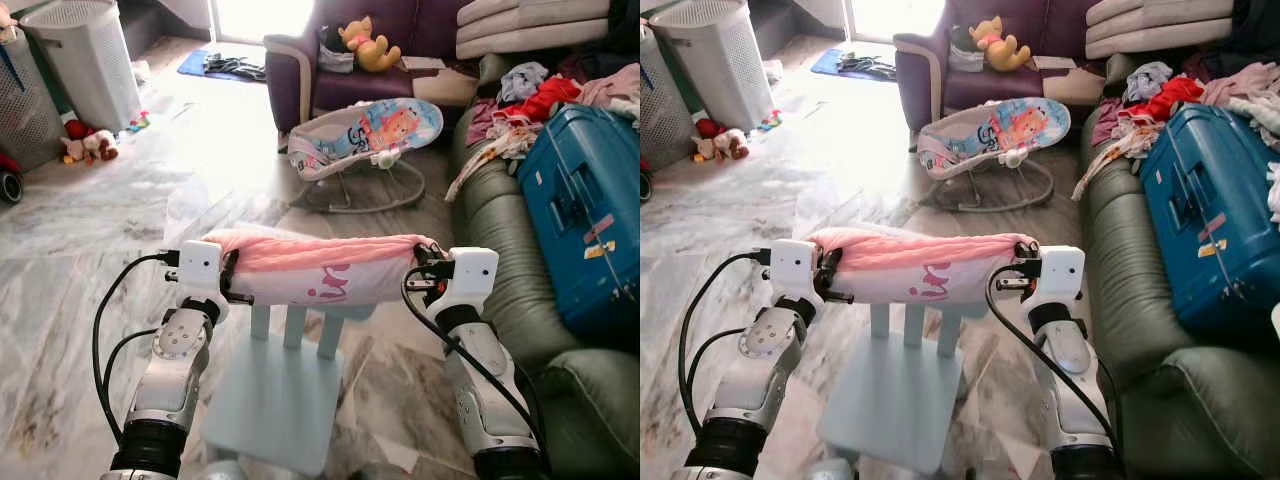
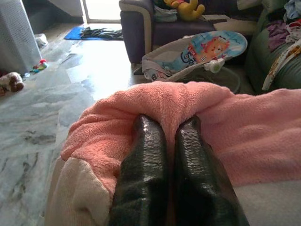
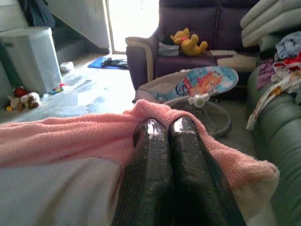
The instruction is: Move the pillow to the sofa
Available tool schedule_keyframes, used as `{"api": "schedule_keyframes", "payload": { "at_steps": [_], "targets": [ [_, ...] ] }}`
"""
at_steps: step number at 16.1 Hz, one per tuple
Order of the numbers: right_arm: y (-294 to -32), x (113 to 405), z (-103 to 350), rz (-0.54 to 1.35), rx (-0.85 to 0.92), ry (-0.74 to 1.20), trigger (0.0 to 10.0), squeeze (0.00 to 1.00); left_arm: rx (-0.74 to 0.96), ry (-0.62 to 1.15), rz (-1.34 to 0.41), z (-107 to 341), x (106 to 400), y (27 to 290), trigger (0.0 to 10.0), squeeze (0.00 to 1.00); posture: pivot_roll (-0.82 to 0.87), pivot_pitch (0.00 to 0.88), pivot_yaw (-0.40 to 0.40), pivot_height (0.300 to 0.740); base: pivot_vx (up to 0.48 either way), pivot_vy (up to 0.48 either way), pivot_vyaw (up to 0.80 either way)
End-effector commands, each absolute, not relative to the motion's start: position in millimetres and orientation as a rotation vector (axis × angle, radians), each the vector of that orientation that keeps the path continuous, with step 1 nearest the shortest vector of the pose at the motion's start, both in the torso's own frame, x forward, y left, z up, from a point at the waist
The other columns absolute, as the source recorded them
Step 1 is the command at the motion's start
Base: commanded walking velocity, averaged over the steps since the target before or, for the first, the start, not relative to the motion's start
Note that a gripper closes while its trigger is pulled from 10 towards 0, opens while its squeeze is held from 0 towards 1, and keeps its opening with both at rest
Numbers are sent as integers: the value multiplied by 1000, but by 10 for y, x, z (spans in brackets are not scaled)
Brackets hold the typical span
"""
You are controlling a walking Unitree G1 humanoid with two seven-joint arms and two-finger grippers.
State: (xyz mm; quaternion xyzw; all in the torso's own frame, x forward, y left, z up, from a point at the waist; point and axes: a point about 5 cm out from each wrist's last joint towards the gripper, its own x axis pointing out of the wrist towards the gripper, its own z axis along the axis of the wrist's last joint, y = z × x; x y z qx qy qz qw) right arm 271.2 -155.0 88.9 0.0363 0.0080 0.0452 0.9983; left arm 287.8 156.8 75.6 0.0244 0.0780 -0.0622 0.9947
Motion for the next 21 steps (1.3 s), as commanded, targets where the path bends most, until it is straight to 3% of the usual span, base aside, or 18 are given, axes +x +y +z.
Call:
{"api": "schedule_keyframes", "payload": {
  "at_steps": [1,16,21],
  "targets": [
    [-1601,2707,919,63,78,7,10000,0,48,145,-121,799,2877,1596,10000,0,-47,0,-23,740,-356,0,0],
    [-1584,2706,902,64,81,20,10000,0,34,152,-138,809,2878,1570,10000,0,-47,0,-25,740,-389,0,0],
    [-1580,2716,907,66,79,20,10000,0,21,156,-149,814,2884,1562,10000,0,-50,0,-26,740,0,0,0]
  ]
}}
